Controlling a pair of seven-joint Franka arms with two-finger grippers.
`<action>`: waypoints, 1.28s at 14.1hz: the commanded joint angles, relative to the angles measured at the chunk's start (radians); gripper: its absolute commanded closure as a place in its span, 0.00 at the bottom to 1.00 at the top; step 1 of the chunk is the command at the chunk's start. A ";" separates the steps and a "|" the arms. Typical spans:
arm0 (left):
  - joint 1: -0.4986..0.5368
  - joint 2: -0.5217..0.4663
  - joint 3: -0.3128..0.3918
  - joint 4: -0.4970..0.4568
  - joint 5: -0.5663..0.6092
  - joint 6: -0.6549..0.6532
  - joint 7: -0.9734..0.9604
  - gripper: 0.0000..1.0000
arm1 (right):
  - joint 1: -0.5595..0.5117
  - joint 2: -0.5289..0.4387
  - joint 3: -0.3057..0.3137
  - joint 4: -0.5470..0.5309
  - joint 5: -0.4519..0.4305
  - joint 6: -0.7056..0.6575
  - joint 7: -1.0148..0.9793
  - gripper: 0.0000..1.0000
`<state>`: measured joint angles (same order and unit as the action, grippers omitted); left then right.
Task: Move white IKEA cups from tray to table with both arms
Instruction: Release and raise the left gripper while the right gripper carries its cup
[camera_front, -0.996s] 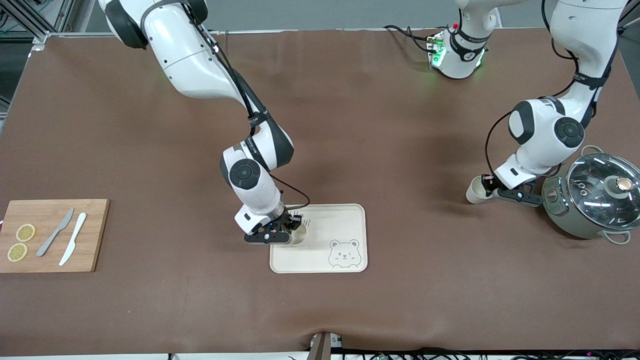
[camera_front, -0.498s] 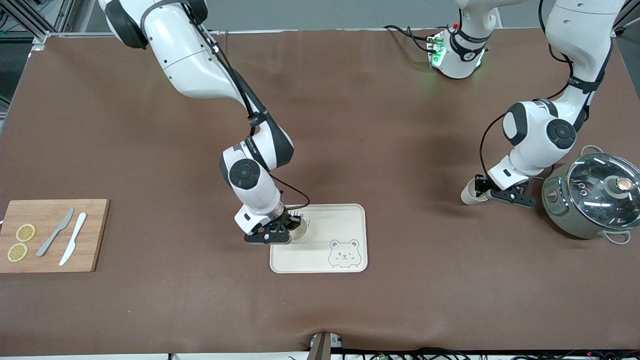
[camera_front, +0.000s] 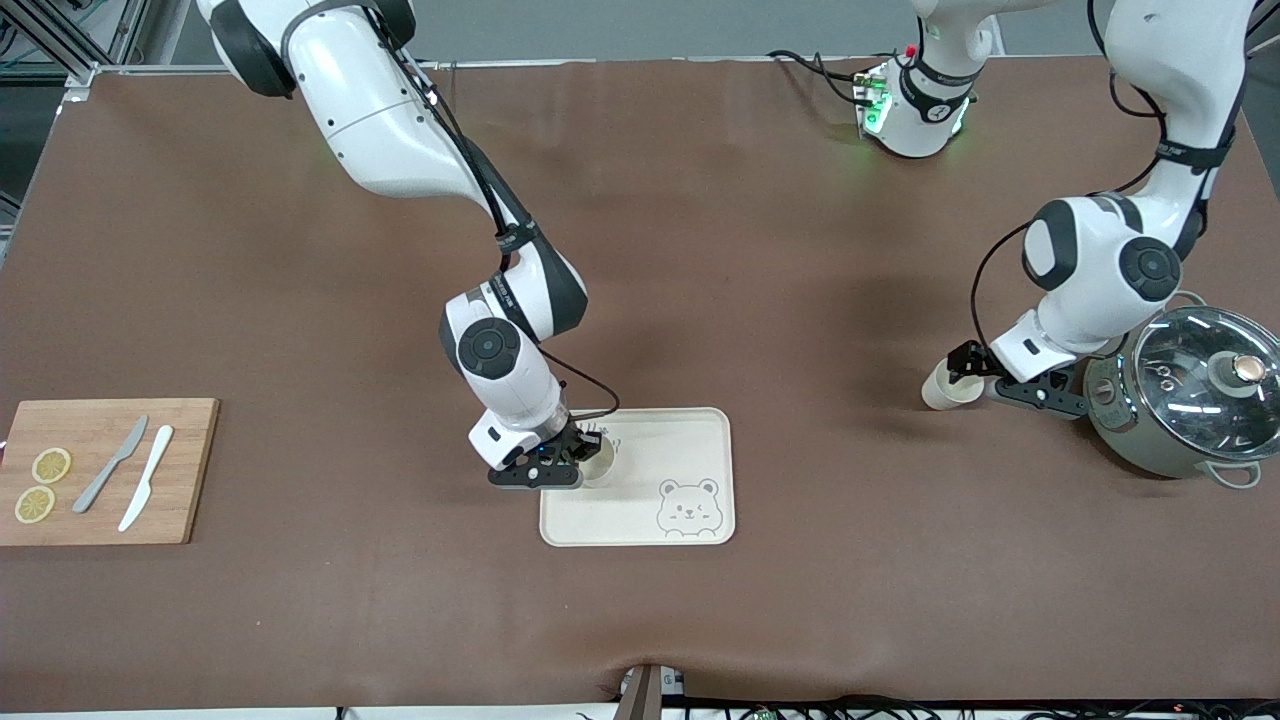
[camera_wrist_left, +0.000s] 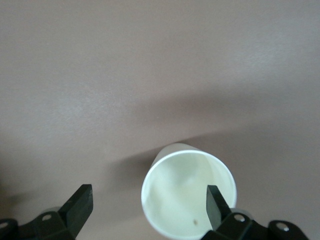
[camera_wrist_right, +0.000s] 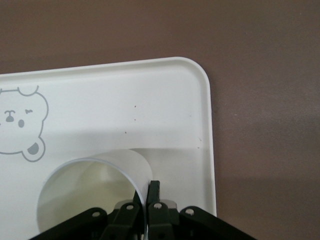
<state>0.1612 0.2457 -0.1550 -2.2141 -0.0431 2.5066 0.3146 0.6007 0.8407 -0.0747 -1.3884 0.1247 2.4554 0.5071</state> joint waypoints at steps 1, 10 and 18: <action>0.009 -0.034 0.002 0.120 -0.020 -0.156 0.009 0.00 | 0.001 -0.025 -0.007 0.015 0.006 -0.044 0.018 1.00; -0.052 0.029 -0.009 0.741 -0.015 -0.639 -0.440 0.00 | -0.136 -0.215 -0.004 0.014 0.007 -0.311 -0.185 1.00; -0.046 -0.091 -0.014 0.789 0.008 -0.834 -0.425 0.00 | -0.323 -0.307 -0.004 0.008 0.007 -0.481 -0.661 1.00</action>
<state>0.1096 0.1765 -0.1665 -1.4238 -0.0483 1.7151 -0.1144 0.3236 0.5656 -0.0958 -1.3484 0.1260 1.9908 -0.0420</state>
